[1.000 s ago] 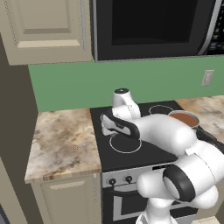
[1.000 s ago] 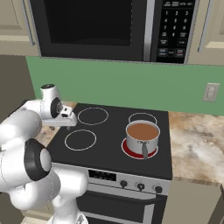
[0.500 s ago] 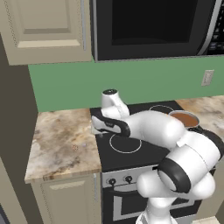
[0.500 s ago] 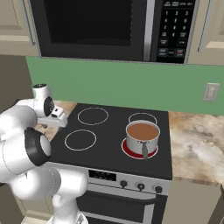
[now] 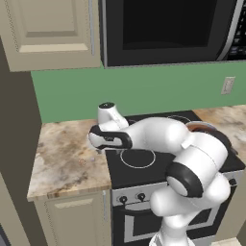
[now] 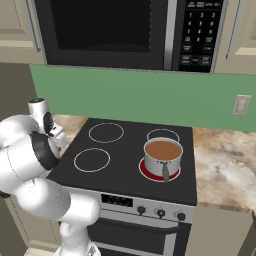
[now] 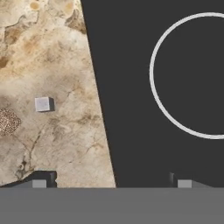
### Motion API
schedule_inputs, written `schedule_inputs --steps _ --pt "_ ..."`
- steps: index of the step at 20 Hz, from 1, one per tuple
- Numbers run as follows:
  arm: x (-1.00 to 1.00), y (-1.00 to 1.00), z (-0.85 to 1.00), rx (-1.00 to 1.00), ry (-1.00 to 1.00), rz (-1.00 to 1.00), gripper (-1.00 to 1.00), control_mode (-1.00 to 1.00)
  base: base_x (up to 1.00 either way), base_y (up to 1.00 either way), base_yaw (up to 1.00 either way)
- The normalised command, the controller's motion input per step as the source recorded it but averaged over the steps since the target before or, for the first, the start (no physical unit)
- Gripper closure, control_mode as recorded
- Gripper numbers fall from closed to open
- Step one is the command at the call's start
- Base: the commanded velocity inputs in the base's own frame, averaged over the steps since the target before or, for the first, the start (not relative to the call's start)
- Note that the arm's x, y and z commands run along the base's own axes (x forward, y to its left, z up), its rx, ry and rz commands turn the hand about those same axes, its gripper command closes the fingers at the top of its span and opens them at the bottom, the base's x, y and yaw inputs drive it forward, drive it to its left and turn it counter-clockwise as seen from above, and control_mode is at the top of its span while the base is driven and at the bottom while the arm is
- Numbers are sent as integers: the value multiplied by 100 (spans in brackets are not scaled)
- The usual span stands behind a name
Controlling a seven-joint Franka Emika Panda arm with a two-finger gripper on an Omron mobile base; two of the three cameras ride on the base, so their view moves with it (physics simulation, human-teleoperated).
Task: Pick up the sugar cube(s) and place them in the saucepan with hot chocolate.
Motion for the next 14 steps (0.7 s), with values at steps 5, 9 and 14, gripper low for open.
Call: schedule_inputs --steps 5,9,14 --pt "19 38 -12 0 1 0 -100 -100 0 0 0" --pt "12 40 -19 0 3 0 -100 -100 0 0 0" --pt "21 19 -26 0 9 0 -100 -100 0 0 0"
